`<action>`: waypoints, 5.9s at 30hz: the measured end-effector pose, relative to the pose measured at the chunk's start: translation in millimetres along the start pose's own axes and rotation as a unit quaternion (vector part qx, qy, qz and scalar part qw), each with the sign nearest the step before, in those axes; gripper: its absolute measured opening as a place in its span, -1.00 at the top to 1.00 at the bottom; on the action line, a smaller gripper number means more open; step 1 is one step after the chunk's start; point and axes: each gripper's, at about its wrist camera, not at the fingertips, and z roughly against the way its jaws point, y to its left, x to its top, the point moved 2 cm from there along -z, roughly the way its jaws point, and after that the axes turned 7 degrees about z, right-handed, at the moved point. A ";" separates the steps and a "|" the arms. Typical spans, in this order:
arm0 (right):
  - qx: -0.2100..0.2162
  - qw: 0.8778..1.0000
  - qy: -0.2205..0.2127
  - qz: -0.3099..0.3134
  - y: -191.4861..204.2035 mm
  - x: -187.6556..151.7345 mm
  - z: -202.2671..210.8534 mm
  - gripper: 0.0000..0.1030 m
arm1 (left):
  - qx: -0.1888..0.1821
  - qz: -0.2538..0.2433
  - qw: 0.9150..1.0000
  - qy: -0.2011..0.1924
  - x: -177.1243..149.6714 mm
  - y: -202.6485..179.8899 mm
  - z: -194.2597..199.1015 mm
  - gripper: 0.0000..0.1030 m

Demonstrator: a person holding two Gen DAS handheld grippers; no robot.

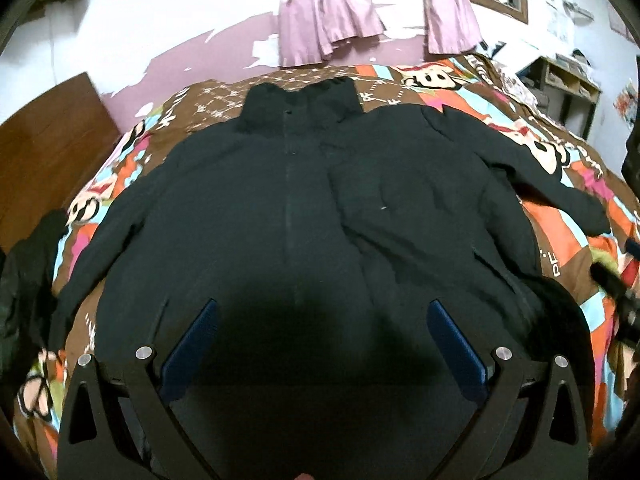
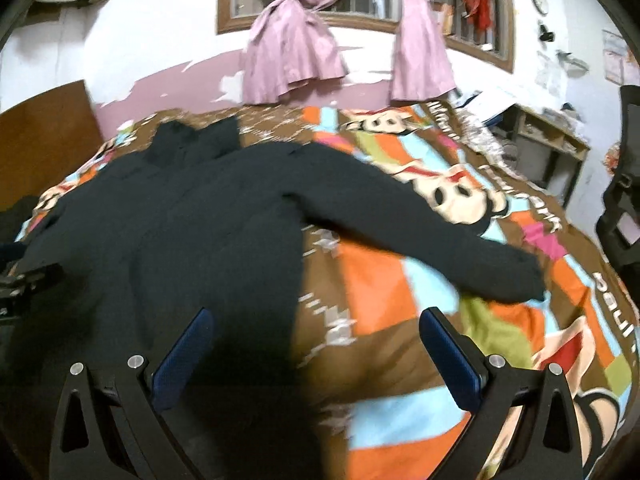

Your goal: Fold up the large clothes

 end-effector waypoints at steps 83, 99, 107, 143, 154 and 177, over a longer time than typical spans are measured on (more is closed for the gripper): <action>0.046 0.974 -0.119 0.189 103.3 192.4 -29.9 0.84 | -0.178 0.144 0.973 -0.011 48.4 122.8 -19.6 -0.97; 0.152 0.916 0.049 0.369 243.0 122.5 -72.7 -0.51 | -0.176 0.196 0.965 -0.014 3.9 221.6 24.6 -0.97; 0.116 0.938 -0.001 0.328 173.0 193.2 17.8 -0.74 | -0.248 0.253 0.934 0.047 42.9 192.9 -23.7 -0.95; 0.141 0.972 0.040 0.186 198.8 132.9 -122.3 -0.95 | 0.003 0.124 0.987 -0.099 33.3 215.1 3.7 0.99; 0.129 0.962 0.108 0.216 207.2 89.7 -187.2 -1.00 | -0.053 0.163 0.985 -0.022 13.0 216.9 -36.4 0.99; 0.177 0.968 0.054 0.167 217.7 115.0 -155.2 -1.00 | 0.117 0.418 0.897 -0.087 -65.8 427.9 37.4 -0.28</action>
